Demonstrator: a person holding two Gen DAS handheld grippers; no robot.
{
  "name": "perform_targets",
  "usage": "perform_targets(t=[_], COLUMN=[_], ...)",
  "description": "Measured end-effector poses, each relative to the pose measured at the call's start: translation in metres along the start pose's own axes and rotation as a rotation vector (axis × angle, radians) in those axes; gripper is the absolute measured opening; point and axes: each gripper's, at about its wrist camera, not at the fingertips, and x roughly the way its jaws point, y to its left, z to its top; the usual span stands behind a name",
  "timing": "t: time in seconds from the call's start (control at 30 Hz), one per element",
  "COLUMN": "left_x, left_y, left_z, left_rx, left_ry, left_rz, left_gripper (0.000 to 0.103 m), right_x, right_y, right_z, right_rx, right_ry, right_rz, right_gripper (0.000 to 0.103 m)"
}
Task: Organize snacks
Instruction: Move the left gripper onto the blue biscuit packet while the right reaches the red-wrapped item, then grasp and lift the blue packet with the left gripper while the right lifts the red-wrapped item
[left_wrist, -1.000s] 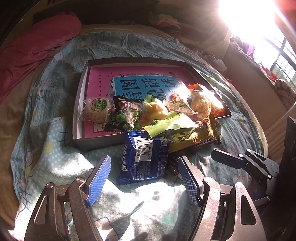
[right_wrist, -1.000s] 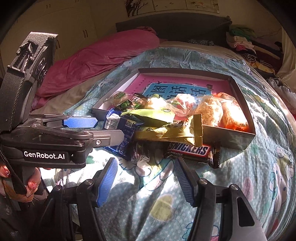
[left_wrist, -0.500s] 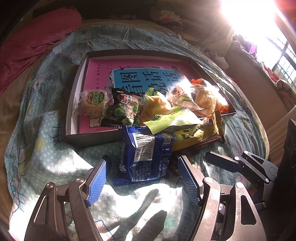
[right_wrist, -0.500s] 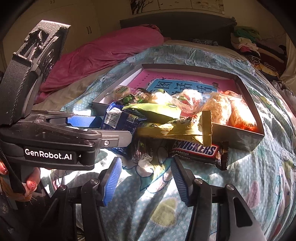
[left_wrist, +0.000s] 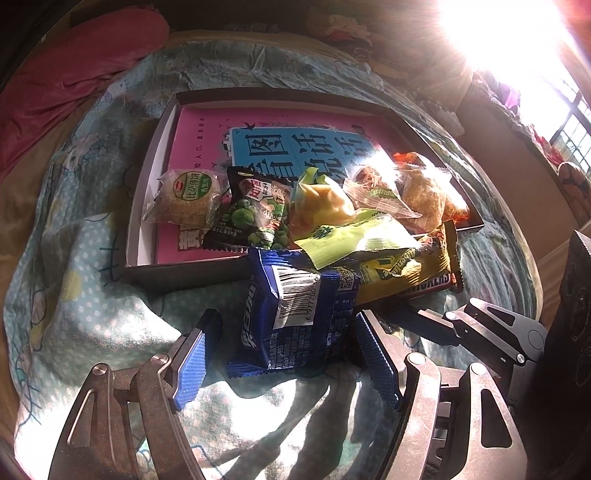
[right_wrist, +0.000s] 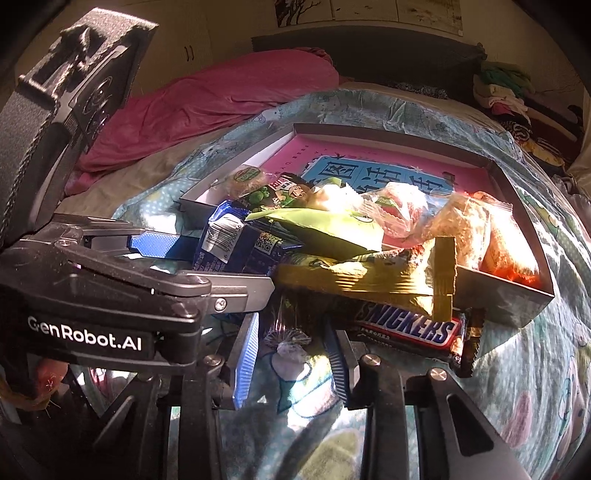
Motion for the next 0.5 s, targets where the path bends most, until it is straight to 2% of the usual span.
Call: perform_targets(t=[0.13,0.5], left_x=[0.003,0.011], left_y=[-0.001,-0.001], left_z=[0.001,0.004], left_rx=[-0.001,-0.028], left_ry=[0.005,0.01], left_rz=[0.0,-0.018], left_gripper=[0.076,0.076], right_x=[0.01,0.001], right_y=[0.0,-0.013], right_z=[0.001,-0.004], right_rx=[-0.005,0.058], right_ry=[0.008,0.023], right_rz=[0.002,0.038], right_gripper=[0.029,0.029])
